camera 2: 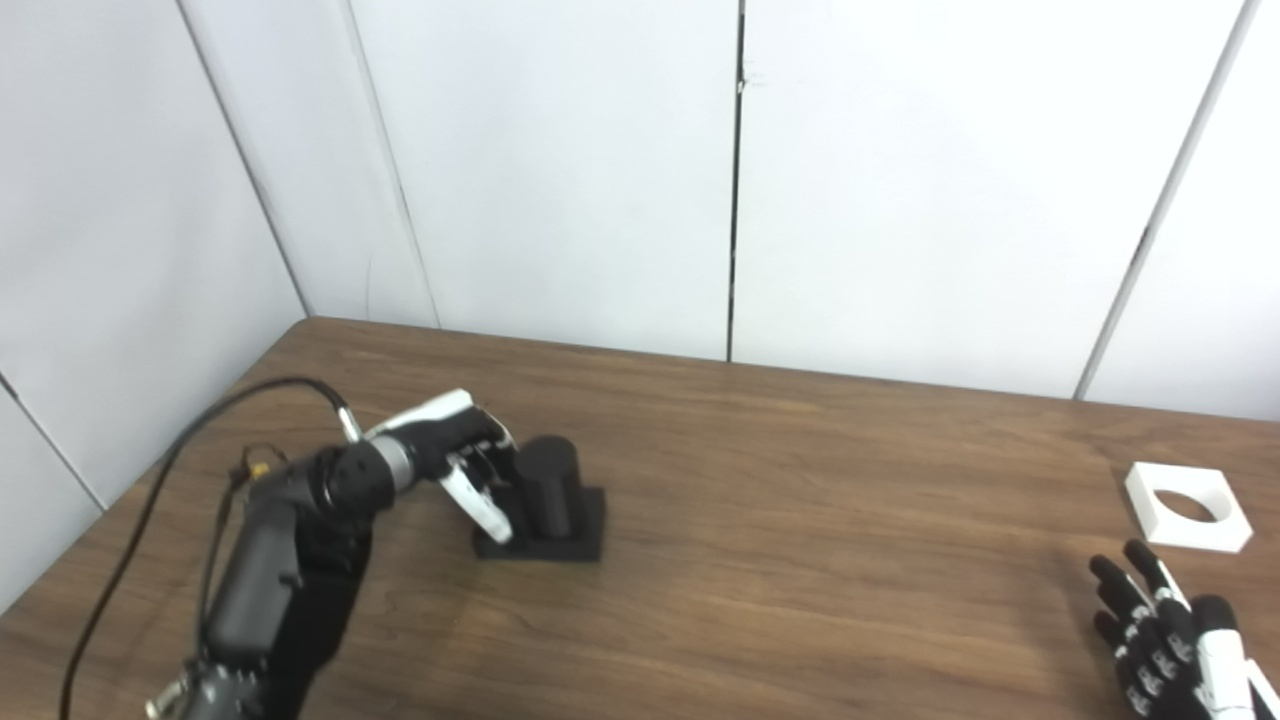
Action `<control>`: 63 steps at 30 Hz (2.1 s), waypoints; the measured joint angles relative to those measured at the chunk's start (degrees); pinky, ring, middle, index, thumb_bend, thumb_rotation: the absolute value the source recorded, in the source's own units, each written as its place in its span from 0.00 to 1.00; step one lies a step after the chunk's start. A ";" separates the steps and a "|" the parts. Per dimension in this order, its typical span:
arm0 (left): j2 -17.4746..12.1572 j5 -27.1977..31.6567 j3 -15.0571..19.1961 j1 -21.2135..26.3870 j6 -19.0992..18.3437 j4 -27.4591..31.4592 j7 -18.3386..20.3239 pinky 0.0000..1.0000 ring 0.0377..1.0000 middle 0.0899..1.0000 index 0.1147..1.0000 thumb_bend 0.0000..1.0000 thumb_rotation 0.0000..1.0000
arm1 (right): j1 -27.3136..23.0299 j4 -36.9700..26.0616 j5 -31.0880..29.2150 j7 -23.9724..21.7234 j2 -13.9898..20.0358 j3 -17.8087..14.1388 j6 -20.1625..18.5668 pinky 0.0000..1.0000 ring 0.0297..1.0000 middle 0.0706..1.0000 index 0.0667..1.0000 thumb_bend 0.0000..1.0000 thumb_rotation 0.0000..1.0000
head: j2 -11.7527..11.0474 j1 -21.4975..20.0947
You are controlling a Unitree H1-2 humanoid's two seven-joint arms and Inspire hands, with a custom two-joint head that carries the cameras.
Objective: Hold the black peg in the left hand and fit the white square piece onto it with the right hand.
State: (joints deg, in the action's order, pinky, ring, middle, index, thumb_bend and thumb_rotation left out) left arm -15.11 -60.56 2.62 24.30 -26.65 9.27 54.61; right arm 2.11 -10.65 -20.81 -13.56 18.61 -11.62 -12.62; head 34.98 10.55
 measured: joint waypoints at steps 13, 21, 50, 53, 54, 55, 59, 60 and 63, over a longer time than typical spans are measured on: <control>6.00 -3.22 -9.94 -11.23 0.11 14.37 -11.57 0.72 0.80 0.78 0.41 0.52 0.04 | 0.31 -2.17 0.25 1.70 -1.97 1.39 -1.68 1.00 1.00 0.96 1.00 0.63 1.00 | 1.84 -6.76; 12.46 -5.09 -14.06 -16.36 0.02 19.76 -9.12 0.69 0.79 0.72 0.41 0.52 0.04 | 0.44 -4.83 2.16 3.53 -3.68 2.89 -3.49 1.00 1.00 0.97 1.00 0.58 1.00 | 3.42 -10.01; 18.23 -12.54 -15.71 -16.98 0.14 20.08 -0.20 0.70 0.74 0.70 0.42 0.52 0.05 | 0.85 -6.82 2.74 5.03 -6.16 2.98 -4.81 1.00 1.00 0.97 1.00 0.58 1.00 | 5.01 -12.92; 18.31 -12.55 -15.52 -16.95 0.15 19.93 -0.36 0.76 0.78 0.73 0.42 0.52 0.05 | 0.80 -6.82 2.38 5.04 -6.04 2.64 -4.85 1.00 1.00 0.96 1.00 0.58 1.00 | 4.92 -12.66; 18.33 -12.55 -15.50 -16.96 0.15 19.92 -0.36 0.77 0.79 0.73 0.42 0.52 0.05 | 0.76 -6.82 2.30 5.05 -5.96 2.42 -4.86 1.00 1.00 0.96 1.00 0.58 1.00 | 4.92 -12.57; 18.39 -12.58 -15.43 -16.96 0.15 19.92 -0.36 0.77 0.79 0.74 0.42 0.52 0.05 | 0.71 -6.82 2.24 5.05 -5.85 2.21 -4.86 1.00 1.00 0.96 1.00 0.57 1.00 | 4.92 -12.57; 18.86 -12.81 -14.76 -17.10 0.15 19.91 -0.36 0.72 0.77 0.73 0.42 0.52 0.05 | 0.32 -6.82 2.20 5.05 -5.25 1.68 -5.01 1.00 1.00 0.96 1.00 0.57 1.00 | 4.83 -12.39; 18.87 -12.82 -14.76 -17.10 0.15 19.91 -0.36 0.71 0.77 0.73 0.42 0.52 0.05 | 0.23 -6.82 2.16 5.05 -5.15 1.62 -5.11 1.00 1.00 0.97 1.00 0.57 1.00 | 4.66 -12.91; 18.72 -12.64 -14.57 -17.11 0.16 19.91 -0.41 0.72 0.77 0.73 0.42 0.52 0.05 | -0.28 -6.86 1.70 5.02 -4.83 1.39 -6.30 1.00 1.00 0.98 1.00 0.58 1.00 | 4.40 -14.58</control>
State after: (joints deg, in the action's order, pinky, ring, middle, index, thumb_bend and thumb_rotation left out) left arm 3.61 -73.20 -11.95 7.20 -26.50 29.18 54.20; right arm 1.83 -17.51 -19.11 -8.54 13.78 -10.23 -18.92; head 39.38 -4.04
